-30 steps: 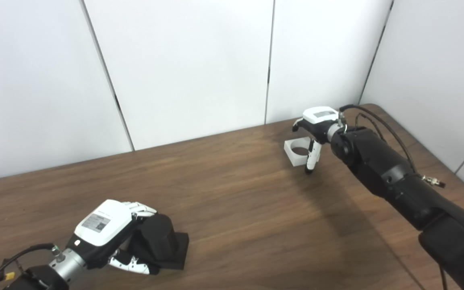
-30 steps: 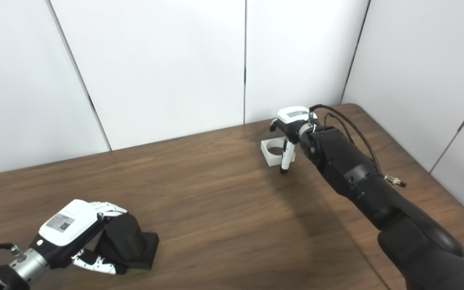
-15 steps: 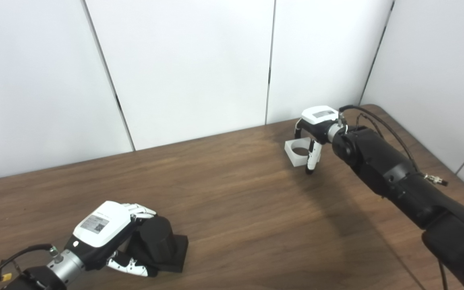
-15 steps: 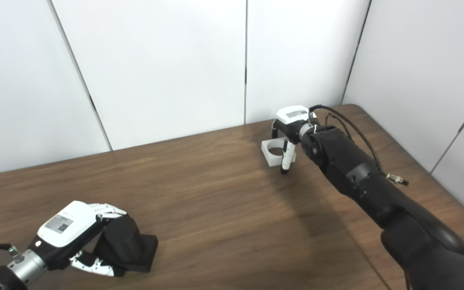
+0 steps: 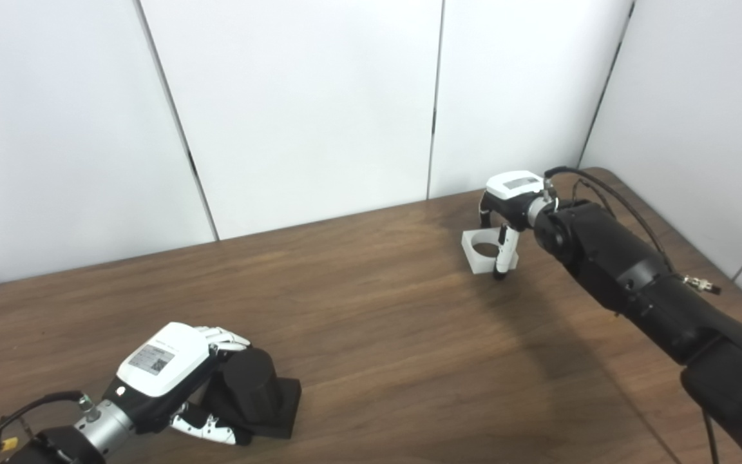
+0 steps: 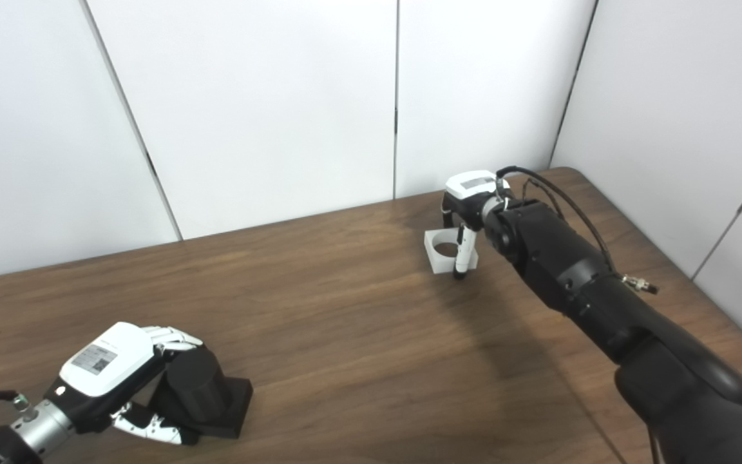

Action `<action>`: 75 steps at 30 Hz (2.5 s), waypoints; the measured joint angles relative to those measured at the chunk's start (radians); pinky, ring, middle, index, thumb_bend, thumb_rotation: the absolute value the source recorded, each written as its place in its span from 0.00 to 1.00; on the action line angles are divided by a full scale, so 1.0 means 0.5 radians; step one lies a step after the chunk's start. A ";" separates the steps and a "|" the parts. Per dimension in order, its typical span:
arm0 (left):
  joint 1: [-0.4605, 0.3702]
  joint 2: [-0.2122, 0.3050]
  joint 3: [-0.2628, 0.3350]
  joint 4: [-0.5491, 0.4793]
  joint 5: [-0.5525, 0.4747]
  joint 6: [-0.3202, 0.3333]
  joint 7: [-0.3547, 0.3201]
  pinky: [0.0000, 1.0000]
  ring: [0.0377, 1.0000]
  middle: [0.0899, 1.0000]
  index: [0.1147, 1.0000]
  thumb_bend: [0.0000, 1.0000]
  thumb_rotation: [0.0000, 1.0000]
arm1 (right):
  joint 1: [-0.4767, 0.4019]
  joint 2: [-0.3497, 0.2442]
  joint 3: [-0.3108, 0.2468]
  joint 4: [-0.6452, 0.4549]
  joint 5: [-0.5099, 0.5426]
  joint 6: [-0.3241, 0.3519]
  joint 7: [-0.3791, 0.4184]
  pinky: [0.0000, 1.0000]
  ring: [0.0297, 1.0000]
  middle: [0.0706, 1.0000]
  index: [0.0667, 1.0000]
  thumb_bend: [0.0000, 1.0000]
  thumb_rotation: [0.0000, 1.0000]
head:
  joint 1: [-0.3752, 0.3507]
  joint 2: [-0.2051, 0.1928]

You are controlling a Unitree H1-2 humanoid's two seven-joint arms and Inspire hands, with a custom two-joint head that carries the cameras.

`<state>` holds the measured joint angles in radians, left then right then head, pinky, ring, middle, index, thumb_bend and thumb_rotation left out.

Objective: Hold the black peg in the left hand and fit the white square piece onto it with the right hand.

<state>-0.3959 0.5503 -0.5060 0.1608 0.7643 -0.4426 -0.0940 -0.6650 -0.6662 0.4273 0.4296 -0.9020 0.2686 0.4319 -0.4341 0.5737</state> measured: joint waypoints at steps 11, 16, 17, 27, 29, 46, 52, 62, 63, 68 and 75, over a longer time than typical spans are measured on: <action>0.011 0.001 0.011 0.000 0.000 -0.008 0.002 0.69 0.75 0.73 0.42 0.52 0.06 | 0.007 -0.028 0.003 -0.002 0.000 -0.012 -0.004 0.84 0.83 0.78 0.45 0.52 0.14 | 0.012 0.028; 0.013 0.001 0.025 -0.003 -0.027 0.007 -0.028 0.71 0.77 0.75 0.42 0.52 0.06 | 0.033 -0.033 -0.027 -0.003 0.041 -0.078 -0.078 0.87 0.85 0.79 0.45 0.52 0.13 | 0.092 0.067; 0.014 0.001 0.032 -0.002 -0.054 0.014 -0.053 0.72 0.78 0.75 0.42 0.52 0.06 | 0.039 -0.033 -0.036 -0.003 0.049 -0.094 -0.093 0.87 0.85 0.79 0.45 0.52 0.13 | 0.098 0.071; 0.069 -0.072 0.167 0.105 -0.346 0.086 -0.163 0.71 0.80 0.78 0.42 0.52 0.05 | 0.107 -0.034 -0.092 -0.098 0.087 -0.155 -0.133 0.96 0.88 0.80 0.45 0.52 0.13 | 0.300 0.135; 0.065 -0.088 0.186 0.142 -0.376 0.078 -0.159 0.72 0.80 0.78 0.42 0.52 0.05 | 0.116 -0.035 -0.093 -0.115 0.091 -0.171 -0.133 0.97 0.88 0.81 0.45 0.52 0.13 | 0.319 0.141; 0.063 -0.158 0.236 0.207 -0.437 0.077 -0.160 0.74 0.82 0.79 0.42 0.52 0.06 | 0.163 0.002 -0.122 -0.784 0.231 -0.335 0.036 0.91 0.88 0.81 0.45 0.52 0.14 | 0.583 0.236; 0.051 -0.186 0.233 0.207 -0.424 0.123 -0.161 0.77 0.83 0.79 0.42 0.52 0.06 | 0.163 0.064 -0.135 -1.021 0.356 -0.406 0.142 0.87 0.87 0.81 0.44 0.52 0.14 | 0.785 0.267; 0.001 -0.220 0.197 0.185 -0.313 0.220 -0.160 0.75 0.83 0.80 0.42 0.52 0.07 | 0.130 0.215 -0.130 -1.193 0.426 -0.502 0.236 0.86 0.86 0.80 0.44 0.52 0.14 | 0.975 0.301; -0.001 -0.225 0.197 0.185 -0.308 0.225 -0.159 0.74 0.83 0.80 0.42 0.52 0.07 | 0.127 0.227 -0.128 -1.196 0.427 -0.514 0.237 0.86 0.87 0.80 0.44 0.52 0.14 | 0.976 0.301; -0.006 -0.246 0.195 0.194 -0.295 0.233 -0.138 0.73 0.83 0.80 0.42 0.52 0.07 | 0.125 0.303 -0.118 -1.248 0.440 -0.536 0.278 0.88 0.88 0.81 0.44 0.52 0.14 | 1.006 0.316; -0.051 -0.248 0.140 0.206 -0.199 0.239 -0.125 0.74 0.83 0.80 0.42 0.52 0.07 | 0.083 0.425 -0.101 -1.309 0.446 -0.536 0.363 0.87 0.87 0.80 0.44 0.52 0.14 | 1.019 0.325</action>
<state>-0.4214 0.4264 -0.4360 0.2639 0.6650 -0.3233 -0.1565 -0.6233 -0.4538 0.3768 -0.2250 -0.6789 0.0008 0.6132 0.0751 0.7363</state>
